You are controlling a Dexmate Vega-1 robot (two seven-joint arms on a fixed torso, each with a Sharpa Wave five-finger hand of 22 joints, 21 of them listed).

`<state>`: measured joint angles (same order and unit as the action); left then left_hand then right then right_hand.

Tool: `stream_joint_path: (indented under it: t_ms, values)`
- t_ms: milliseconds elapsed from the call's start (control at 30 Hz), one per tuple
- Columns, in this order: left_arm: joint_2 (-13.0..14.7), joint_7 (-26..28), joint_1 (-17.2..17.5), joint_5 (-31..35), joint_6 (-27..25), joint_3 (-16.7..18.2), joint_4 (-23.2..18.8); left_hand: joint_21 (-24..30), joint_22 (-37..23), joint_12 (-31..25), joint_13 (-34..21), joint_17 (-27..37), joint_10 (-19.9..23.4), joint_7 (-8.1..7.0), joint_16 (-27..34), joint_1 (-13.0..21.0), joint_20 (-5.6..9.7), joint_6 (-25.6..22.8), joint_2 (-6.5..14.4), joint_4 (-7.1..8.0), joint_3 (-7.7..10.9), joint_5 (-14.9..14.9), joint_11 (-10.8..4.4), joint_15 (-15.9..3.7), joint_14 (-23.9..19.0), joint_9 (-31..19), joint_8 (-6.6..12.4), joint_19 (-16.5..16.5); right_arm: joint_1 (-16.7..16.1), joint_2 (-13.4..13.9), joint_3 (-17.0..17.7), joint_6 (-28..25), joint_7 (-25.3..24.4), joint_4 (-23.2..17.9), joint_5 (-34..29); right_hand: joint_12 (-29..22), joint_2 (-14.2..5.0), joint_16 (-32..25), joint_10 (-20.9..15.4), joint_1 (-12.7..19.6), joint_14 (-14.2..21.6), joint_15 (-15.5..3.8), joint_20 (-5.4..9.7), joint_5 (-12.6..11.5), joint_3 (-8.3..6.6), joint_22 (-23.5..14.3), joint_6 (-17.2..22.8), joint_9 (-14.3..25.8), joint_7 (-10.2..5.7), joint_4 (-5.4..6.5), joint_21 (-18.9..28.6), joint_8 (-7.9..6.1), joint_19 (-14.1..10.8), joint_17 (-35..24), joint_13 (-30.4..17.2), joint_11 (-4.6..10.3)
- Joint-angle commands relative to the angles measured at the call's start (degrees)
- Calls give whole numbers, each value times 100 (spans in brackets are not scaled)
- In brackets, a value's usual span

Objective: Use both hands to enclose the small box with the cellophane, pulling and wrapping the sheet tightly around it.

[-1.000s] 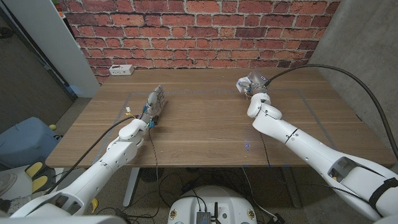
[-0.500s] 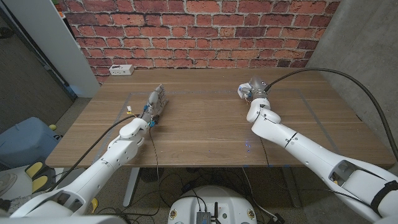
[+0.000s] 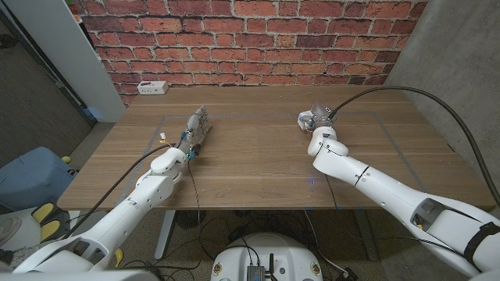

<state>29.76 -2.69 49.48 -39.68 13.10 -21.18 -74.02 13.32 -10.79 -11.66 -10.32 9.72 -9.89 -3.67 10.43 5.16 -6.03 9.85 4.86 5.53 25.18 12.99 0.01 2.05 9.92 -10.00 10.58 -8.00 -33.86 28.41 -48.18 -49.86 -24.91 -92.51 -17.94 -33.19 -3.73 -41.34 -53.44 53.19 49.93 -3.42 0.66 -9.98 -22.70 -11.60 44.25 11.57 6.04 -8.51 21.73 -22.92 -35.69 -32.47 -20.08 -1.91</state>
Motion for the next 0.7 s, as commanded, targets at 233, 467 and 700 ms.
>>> stream_joint_path:
  t_ms: [233,467,700]
  values:
    - [4,11,44,-3,34,11,-33,-12,-32,16,-28,28,-692,33,-10,-10,-21,295,65,7,-11,42,27,14,673,-12,-10,10,232,28,-298,-383,488,58,196,475,-231,589,531,-56,-124,-731,-156,-39,11,17,649,-5,-901,199,22,369,241,-180,228,192]
    - [31,34,101,-1,45,24,-109,-15,-32,17,-28,28,-694,30,-10,-8,-22,294,65,5,-12,41,27,19,673,-12,-9,9,223,79,-302,-524,534,-42,295,864,72,1007,1015,-729,-372,-585,-334,-95,318,41,-23,-43,-934,412,-14,842,373,100,406,185]
    - [65,45,185,-15,62,44,-199,-16,-32,16,-28,27,-693,25,-8,-6,-23,293,66,4,-13,41,39,19,668,-12,-8,11,145,198,-282,-623,535,-280,368,1058,370,1160,1251,-1165,-523,-532,-431,-146,593,46,-580,-46,-999,519,-60,1144,469,164,481,193]
